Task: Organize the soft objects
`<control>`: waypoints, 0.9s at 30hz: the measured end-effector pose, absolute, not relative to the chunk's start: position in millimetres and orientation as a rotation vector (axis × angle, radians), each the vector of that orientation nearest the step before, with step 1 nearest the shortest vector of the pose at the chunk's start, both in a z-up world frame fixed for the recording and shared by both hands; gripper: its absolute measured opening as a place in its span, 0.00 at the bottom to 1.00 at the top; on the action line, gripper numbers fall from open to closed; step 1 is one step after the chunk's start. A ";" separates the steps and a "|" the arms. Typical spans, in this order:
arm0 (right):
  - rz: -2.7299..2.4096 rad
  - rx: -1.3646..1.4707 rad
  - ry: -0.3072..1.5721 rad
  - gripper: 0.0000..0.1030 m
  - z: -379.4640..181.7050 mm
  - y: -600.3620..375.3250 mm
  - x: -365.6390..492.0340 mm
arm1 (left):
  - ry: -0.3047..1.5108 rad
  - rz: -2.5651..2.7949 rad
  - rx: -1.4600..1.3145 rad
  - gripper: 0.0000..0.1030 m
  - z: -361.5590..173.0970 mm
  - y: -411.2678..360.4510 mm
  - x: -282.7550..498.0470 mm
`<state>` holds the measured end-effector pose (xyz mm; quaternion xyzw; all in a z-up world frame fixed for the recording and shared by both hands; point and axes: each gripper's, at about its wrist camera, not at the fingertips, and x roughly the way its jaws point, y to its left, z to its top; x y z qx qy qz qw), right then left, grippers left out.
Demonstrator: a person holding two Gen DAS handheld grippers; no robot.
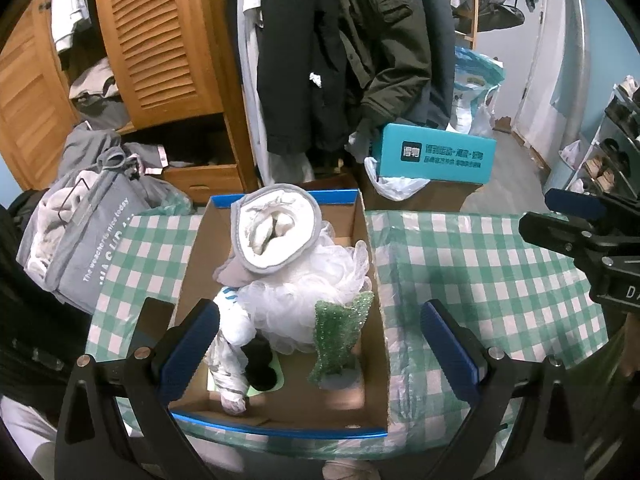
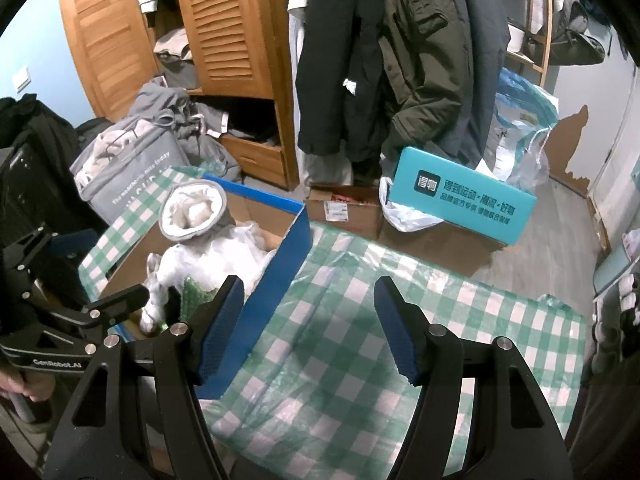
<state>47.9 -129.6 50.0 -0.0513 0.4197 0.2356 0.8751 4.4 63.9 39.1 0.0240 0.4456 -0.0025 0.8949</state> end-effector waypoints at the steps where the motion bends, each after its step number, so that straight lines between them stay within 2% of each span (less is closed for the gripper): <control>1: 0.491 -0.105 0.877 0.65 50.4 -129.3 47.7 | 0.926 -0.007 0.049 0.98 39.0 63.2 4.6; 27: 0.490 -0.108 0.871 0.65 49.5 -133.5 47.3 | 0.935 -0.019 0.072 0.98 40.2 56.6 2.4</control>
